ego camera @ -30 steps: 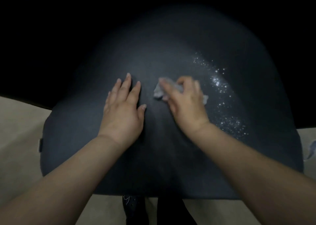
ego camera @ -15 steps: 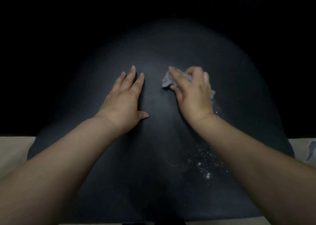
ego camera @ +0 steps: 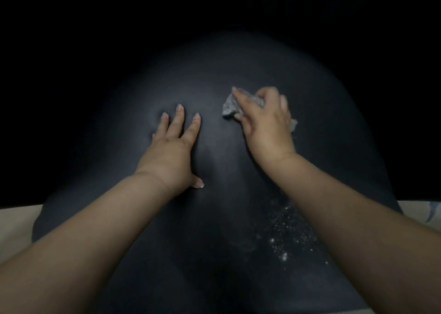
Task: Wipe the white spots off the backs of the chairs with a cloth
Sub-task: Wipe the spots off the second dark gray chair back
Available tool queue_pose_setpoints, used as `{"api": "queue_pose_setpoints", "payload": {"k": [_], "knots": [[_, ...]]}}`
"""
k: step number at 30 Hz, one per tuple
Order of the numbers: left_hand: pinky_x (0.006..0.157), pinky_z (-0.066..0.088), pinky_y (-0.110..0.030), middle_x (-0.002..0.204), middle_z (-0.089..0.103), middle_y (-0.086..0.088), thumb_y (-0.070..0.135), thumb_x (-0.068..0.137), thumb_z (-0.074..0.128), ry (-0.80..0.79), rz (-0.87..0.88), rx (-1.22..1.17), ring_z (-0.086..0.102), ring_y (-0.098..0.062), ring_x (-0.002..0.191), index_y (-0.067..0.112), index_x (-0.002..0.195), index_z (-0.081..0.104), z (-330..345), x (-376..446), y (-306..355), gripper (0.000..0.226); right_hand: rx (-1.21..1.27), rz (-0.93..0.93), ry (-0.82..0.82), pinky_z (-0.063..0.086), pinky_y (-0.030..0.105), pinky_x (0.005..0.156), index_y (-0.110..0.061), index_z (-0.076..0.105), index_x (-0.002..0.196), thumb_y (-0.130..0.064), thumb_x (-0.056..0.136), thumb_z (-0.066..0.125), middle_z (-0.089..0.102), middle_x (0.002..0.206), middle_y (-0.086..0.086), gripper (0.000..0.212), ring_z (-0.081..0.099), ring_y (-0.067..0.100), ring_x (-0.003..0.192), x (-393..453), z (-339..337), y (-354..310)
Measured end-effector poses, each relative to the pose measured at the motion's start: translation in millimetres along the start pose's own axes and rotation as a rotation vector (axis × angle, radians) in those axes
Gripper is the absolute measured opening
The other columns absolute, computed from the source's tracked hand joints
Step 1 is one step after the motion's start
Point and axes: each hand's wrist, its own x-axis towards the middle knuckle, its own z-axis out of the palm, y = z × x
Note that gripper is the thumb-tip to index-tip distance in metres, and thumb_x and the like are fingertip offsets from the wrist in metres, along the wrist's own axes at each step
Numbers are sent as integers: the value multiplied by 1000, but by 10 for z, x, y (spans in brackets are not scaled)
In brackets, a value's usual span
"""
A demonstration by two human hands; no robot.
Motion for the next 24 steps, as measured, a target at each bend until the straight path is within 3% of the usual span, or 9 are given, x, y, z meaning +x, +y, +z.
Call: {"api": "queue_pose_setpoints", "payload": {"k": [4, 9, 13, 16, 18, 22, 24], "knots": [[120, 7, -43, 153, -33, 4, 42, 57, 88, 24, -8, -4, -22, -25, 144, 34, 149, -16, 25, -9, 16, 138, 39, 101, 75, 42, 40, 77, -27, 60, 129, -12, 83, 69, 53, 109, 19, 49, 48, 37, 91, -573, -102, -31], [120, 7, -42, 152, -35, 5, 42, 59, 87, 34, -17, -5, -24, -24, 143, 34, 148, -18, 47, -7, 41, 138, 15, -215, -58, 44, 39, 72, -26, 62, 127, -11, 79, 75, 57, 102, 16, 52, 51, 34, 85, -464, -42, -107], [120, 6, -42, 152, -34, 6, 42, 59, 87, 37, -14, -16, -24, -23, 143, 36, 148, -18, 52, -2, 26, 138, -38, 53, 39, 40, 42, 84, -32, 58, 131, -17, 86, 66, 50, 115, 17, 48, 46, 38, 99, 105, -92, 203], [120, 7, -43, 152, -35, 7, 41, 60, 87, 49, -21, -19, -25, -23, 143, 36, 147, -19, 73, -7, 38, 137, -21, 190, 123, 39, 39, 83, -29, 58, 131, -15, 85, 67, 49, 113, 18, 49, 45, 36, 98, -166, -178, 308], [120, 8, -43, 151, -36, 7, 40, 60, 86, 57, -24, -18, -25, -24, 143, 36, 147, -20, 85, -1, 41, 137, 10, 144, 119, 37, 36, 75, -25, 61, 128, -9, 81, 69, 51, 107, 20, 50, 46, 35, 90, -485, -177, 183], [120, 6, -42, 151, -36, 8, 41, 59, 87, 60, -22, -19, -25, -22, 143, 37, 147, -19, 96, 9, 35, 137, 21, -149, -40, 43, 37, 74, -25, 64, 124, -10, 77, 75, 56, 100, 16, 50, 49, 33, 84, -526, -116, 13], [120, 6, -42, 152, -35, 9, 42, 59, 87, 74, -15, -29, -25, -21, 143, 38, 147, -18, 98, 8, 25, 137, 19, -84, -18, 46, 43, 77, -26, 63, 125, -10, 80, 72, 55, 106, 19, 49, 50, 39, 87, -252, -148, 106]]}}
